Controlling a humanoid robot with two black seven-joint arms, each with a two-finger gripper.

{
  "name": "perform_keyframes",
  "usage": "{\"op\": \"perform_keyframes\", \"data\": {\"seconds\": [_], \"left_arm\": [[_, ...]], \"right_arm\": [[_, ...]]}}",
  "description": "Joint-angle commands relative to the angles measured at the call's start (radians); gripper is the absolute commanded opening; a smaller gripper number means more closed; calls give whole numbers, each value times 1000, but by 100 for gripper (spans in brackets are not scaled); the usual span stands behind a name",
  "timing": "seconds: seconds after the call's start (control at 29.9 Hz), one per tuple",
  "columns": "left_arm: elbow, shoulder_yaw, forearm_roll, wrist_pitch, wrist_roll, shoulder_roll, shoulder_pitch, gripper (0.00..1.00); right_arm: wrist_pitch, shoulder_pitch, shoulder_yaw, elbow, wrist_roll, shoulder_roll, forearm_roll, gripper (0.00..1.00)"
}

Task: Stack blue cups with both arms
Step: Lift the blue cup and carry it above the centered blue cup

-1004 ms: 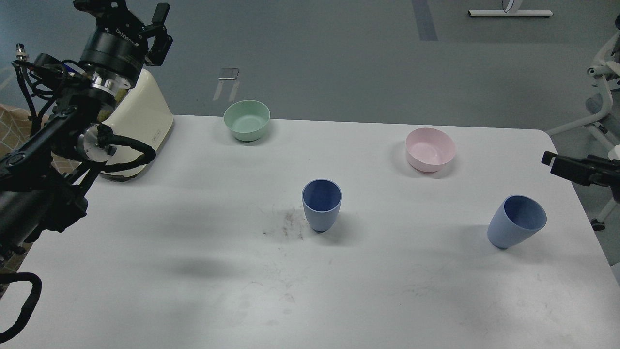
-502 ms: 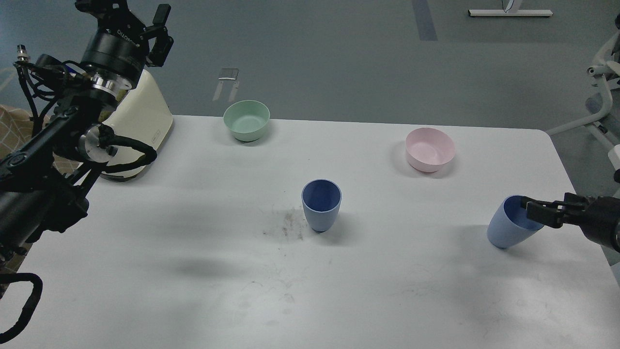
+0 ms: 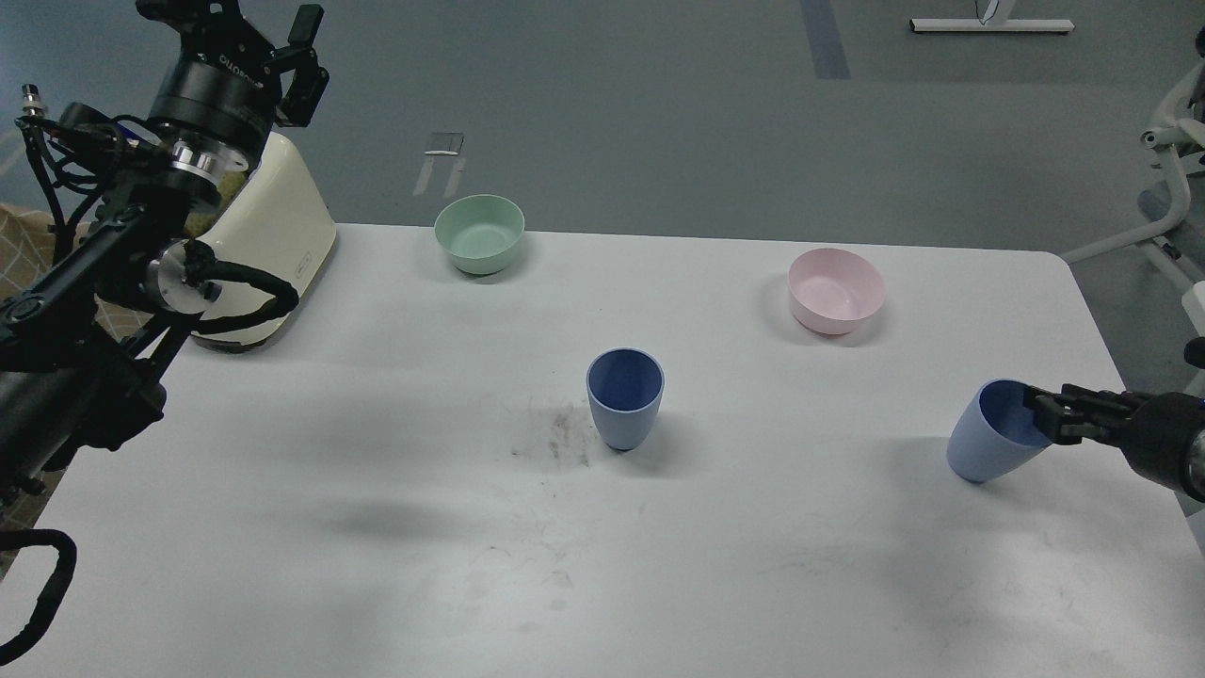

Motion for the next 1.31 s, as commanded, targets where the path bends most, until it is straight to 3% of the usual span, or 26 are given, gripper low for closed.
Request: {"op": "perform_keyframes", "data": {"seconds": [0.0,0.27,0.33,0.37,0.44,0.5,0.84,0.97,1.07,1.17,1.27], "left_arm": [[-4,-1,0,2,0,3,0,98],[-7,-1,0,9,0,3,0,98],[-7,-1,-1,9,0,3,0,98],[-7,-1,-1,9,0,3,0,98],[-7,-1,0,9,0,5,0,98],[-7,-1,0,8,0,5,0,98],[-6,-9,-3,8,0,5,0,98],[-6,-9,-3,8,0,3,0,98],[0,-9,-1,5,0,2,-3,98],[2,-9,-3,8,0,-3,-6,98],[2,-9,-3,9,0,-6,-6,98]], "right_arm": [[0,-4,0,-4,-1,1,2,42],[0,-4,0,-4,-1,24,3,38],[0,-5,0,0,-1,27,3,26],[0,-5,0,0,-1,27,3,26],[0,-5,1,-2,-1,26,3,16],[0,-5,1,-4,-1,26,3,0],[0,11,142,38,9,21,20,0],[0,121,181,38,6,23,87,0],[0,244,168,53,-12,24,103,0],[0,390,126,87,-78,56,104,0],[0,496,26,127,-90,110,104,0]]}}
